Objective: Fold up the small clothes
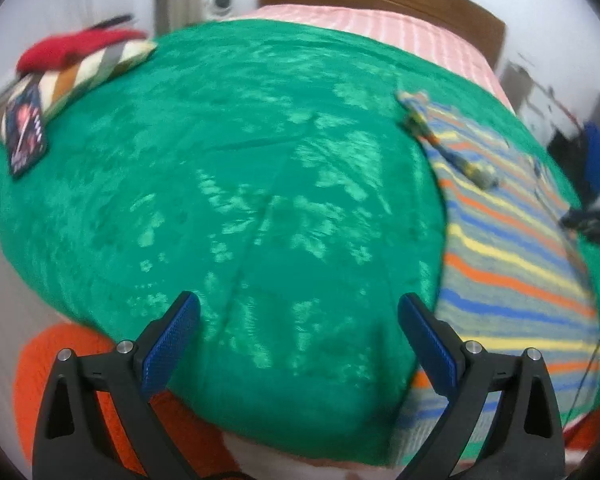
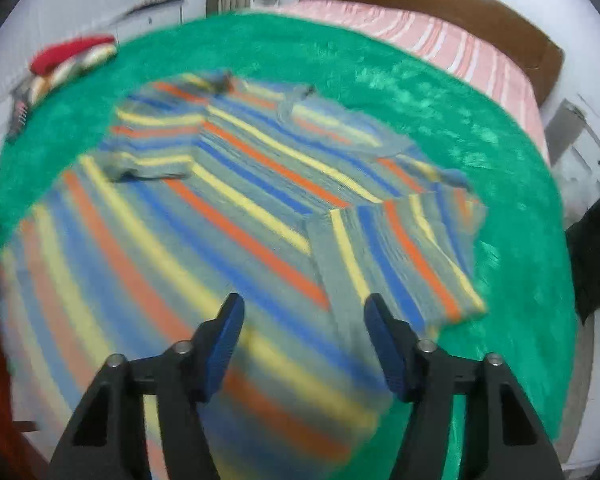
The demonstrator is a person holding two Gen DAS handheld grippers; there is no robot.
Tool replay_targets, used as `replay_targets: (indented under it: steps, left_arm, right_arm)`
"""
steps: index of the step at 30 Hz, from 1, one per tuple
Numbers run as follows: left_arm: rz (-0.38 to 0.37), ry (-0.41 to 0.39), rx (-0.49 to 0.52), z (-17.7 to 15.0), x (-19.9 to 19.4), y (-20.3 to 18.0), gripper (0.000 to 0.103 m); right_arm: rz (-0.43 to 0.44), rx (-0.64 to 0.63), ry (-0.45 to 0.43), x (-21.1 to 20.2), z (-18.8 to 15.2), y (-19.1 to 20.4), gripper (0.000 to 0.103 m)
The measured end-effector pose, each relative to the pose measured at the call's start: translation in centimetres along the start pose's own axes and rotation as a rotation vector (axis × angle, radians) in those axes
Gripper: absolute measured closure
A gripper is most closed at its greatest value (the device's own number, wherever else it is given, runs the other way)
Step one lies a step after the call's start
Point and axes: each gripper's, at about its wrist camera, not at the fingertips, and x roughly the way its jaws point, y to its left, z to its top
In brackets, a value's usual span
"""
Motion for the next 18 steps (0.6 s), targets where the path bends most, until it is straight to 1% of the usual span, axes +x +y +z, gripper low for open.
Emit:
replay_targets:
  steps: [1, 2, 3, 4, 5, 6, 8, 9, 10, 11, 12, 14, 16, 18]
  left_arm:
    - [0.0, 0.003, -0.023, 0.0, -0.1, 0.6, 0.004]
    - [0.0, 0.012, -0.037, 0.0, 0.1, 0.9, 0.004]
    - [-0.001, 0.018, -0.046, -0.1, 0.2, 1.1, 0.004]
    - [-0.005, 0.026, -0.059, -0.2, 0.4, 1.4, 0.004]
    - [-0.01, 0.034, -0.076, -0.3, 0.6, 1.6, 0.004]
    - [-0.012, 0.037, -0.084, -0.3, 0.7, 1.7, 0.004]
    - [-0.012, 0.045, -0.098, -0.3, 1.0, 1.9, 0.004]
    - [-0.01, 0.046, -0.099, -0.4, 1.1, 1.9, 0.004]
    - [-0.005, 0.046, -0.097, -0.4, 1.1, 1.9, 0.004]
    - [-0.001, 0.045, -0.093, -0.5, 1.2, 1.8, 0.004]
    - [0.005, 0.044, -0.086, -0.5, 1.2, 1.6, 0.004]
    - [0.014, 0.044, -0.074, -0.6, 1.3, 1.2, 0.004]
    - [0.023, 0.046, -0.067, -0.5, 1.6, 0.9, 0.004]
    - [0.035, 0.05, -0.059, -0.5, 1.9, 0.6, 0.004]
  right_arm:
    - [0.002, 0.025, 0.034, 2.4, 0.5, -0.8, 0.047]
    - [0.012, 0.057, 0.057, 3.3, 0.2, -1.5, 0.06]
    - [0.04, 0.123, 0.078, 4.4, 0.2, -2.8, 0.068]
    - [0.068, 0.209, 0.068, 4.5, 0.0, -4.5, 0.095]
    - [0.06, 0.237, 0.066, 4.2, 0.2, -5.3, 0.1]
    - [0.052, 0.267, 0.054, 3.4, -0.1, -6.6, 0.1]
    - [-0.014, 0.327, -0.002, 0.8, -1.1, -10.0, 0.1]
    - [-0.054, 0.381, -0.027, -0.7, -1.8, -12.5, 0.1]
    - [-0.125, 0.47, -0.051, -2.6, -3.3, -16.2, 0.1]
    - [-0.168, 0.52, -0.06, -3.7, -4.0, -18.1, 0.1]
    - [-0.24, 0.608, -0.063, -5.2, -5.9, -21.6, 0.1]
    - [-0.286, 0.71, -0.048, -6.5, -8.1, -25.1, 0.1]
    - [-0.316, 0.782, -0.001, -6.9, -10.6, -27.6, 0.1]
    - [-0.349, 0.803, 0.019, -6.7, -12.0, -28.2, 0.1]
